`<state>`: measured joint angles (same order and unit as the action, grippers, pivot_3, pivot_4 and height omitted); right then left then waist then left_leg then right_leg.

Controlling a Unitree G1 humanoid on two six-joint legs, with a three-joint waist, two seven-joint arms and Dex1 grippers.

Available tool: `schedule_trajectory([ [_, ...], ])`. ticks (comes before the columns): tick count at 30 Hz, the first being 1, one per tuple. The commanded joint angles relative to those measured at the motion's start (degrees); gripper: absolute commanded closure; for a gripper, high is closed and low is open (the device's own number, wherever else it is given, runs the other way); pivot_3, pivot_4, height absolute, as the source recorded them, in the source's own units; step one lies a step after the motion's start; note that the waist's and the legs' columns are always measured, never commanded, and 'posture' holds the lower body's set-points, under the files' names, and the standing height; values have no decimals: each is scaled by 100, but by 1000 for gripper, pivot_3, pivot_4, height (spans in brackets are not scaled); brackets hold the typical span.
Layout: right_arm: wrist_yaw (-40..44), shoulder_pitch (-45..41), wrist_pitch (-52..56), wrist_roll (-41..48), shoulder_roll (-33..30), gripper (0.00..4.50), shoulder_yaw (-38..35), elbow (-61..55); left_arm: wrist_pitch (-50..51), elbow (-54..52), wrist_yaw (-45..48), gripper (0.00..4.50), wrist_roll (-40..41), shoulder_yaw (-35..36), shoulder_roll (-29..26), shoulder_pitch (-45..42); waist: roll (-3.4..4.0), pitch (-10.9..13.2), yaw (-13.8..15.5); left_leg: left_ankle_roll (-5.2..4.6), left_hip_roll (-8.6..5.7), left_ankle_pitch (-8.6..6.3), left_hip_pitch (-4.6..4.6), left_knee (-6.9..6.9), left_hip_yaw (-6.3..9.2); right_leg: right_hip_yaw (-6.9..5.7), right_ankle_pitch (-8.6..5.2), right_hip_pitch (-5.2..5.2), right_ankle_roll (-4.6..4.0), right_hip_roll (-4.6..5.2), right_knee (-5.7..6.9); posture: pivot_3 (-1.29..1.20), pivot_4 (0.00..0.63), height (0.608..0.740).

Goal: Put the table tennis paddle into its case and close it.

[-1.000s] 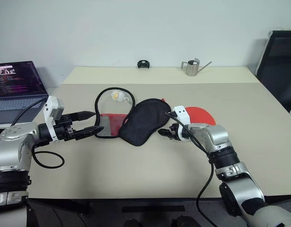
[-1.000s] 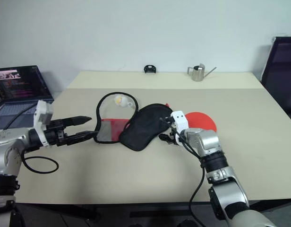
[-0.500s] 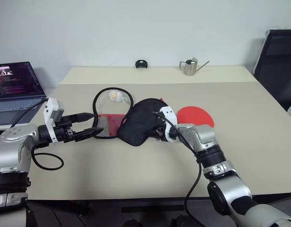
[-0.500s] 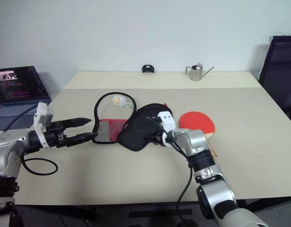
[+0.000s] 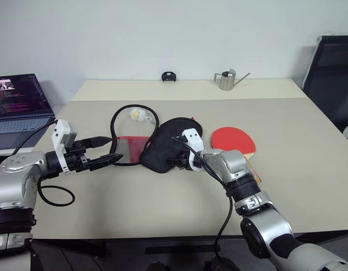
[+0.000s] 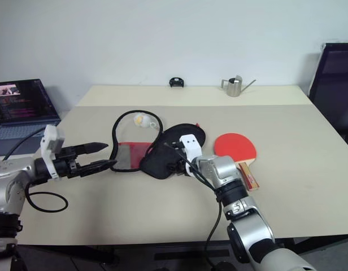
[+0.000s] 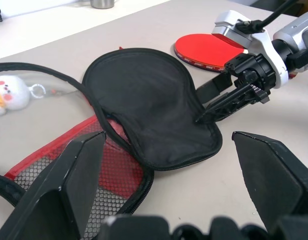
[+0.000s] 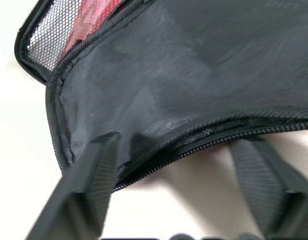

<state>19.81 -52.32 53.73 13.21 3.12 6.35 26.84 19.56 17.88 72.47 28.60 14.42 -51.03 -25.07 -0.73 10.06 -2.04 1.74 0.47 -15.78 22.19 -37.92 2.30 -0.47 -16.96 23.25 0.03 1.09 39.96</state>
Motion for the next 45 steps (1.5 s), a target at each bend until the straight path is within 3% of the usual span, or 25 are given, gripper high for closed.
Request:
schedule_trajectory([
  [1,-12,3,48,28,59,2198,-14,-287,-63,-228,-59,67,34,132,-25,23,0,0,0,0,0,0,0,0,0,0,0,0,0,0,0,0,150,740],
  [7,-288,34,666,368,217,4356,-612,-397,-48,-412,-125,67,55,109,24,154,0,0,1,0,1,0,1,1,1,0,0,0,0,0,0,0,150,740],
  [8,-339,21,708,391,232,4470,-685,-392,-37,-459,-142,67,62,105,42,177,0,0,2,0,1,0,1,1,1,0,0,0,0,0,0,0,150,740],
  [15,-456,38,1037,508,38,4470,-981,-425,-3,-598,-204,67,92,110,89,251,-1,-1,4,0,0,0,1,1,0,0,0,0,0,1,-1,0,150,740],
  [22,-133,1,1295,519,-661,4470,-900,-372,14,-738,-234,67,109,78,137,299,-2,-1,29,0,-1,0,4,1,1,-2,0,-1,0,1,-3,0,150,740],
  [32,1002,-518,837,132,-2000,4470,-19,219,78,-803,-185,67,34,-231,292,-32,-5,1,11,-1,-2,0,17,-2,5,-7,0,3,0,-1,-7,0,150,740],
  [45,1643,-1164,-184,-522,-2184,4470,464,1252,137,-815,-193,67,8,-409,368,-217,-14,7,-12,0,-1,0,22,-2,4,-6,0,7,0,-1,-8,0,150,740],
])
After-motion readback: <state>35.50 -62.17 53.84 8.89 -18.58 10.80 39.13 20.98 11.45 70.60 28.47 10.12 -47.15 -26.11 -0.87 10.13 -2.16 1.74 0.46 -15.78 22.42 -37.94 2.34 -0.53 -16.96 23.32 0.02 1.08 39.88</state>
